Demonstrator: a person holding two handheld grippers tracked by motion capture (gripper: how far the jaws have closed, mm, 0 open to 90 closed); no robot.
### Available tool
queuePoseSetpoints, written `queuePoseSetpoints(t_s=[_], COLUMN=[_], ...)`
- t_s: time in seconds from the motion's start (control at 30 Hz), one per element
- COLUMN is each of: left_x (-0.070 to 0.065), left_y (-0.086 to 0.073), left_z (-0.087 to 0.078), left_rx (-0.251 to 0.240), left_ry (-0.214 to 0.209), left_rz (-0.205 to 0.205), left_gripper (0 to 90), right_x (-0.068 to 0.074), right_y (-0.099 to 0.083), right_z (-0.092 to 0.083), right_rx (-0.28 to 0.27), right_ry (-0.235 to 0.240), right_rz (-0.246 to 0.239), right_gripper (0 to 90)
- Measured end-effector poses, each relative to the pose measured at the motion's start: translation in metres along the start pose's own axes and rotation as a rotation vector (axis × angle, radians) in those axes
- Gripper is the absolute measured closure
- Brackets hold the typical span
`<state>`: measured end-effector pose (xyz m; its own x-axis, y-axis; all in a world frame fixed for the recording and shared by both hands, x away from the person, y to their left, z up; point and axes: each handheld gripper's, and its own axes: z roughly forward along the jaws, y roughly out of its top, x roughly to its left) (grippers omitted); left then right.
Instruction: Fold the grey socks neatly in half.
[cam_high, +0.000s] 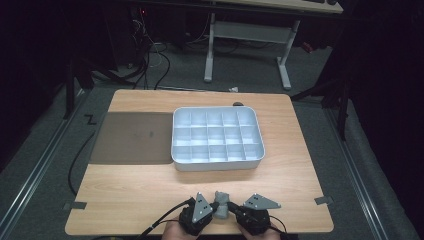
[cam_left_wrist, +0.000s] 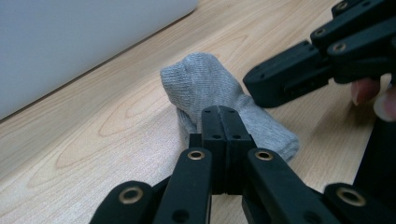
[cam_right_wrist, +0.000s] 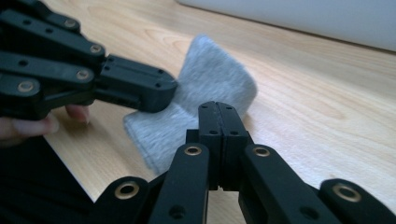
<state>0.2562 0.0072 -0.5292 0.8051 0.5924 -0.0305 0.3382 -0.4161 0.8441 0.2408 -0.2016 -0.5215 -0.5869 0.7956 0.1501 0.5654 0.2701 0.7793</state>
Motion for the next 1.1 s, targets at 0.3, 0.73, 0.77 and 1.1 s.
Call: queuePoseSetpoints(t_s=[0.3,0.73,0.77,1.1], left_x=[0.004,0.005,0.006,0.007], left_y=[0.002,0.002,0.002,-0.001], left_z=[0.006,0.008,0.007,0.003], left_rx=[-0.002,-0.009,-0.007,-0.005], left_ry=[0.003,0.005,0.002,0.002], left_rz=[-0.023,-0.021,-0.025,-0.029], left_gripper=[90.0,90.0,90.0,90.0], right_x=[-0.007,-0.023,-0.023,-0.024], right_y=[0.001,0.006,0.007,0.010], right_z=[0.013,-0.001,0.001,0.010], right_rx=[0.026,0.008,0.018,0.032], right_ry=[-0.017,0.039,0.048,0.150], right_rz=[0.028,0.149,0.160,0.256], right_gripper=[90.0,69.7,67.5,53.5])
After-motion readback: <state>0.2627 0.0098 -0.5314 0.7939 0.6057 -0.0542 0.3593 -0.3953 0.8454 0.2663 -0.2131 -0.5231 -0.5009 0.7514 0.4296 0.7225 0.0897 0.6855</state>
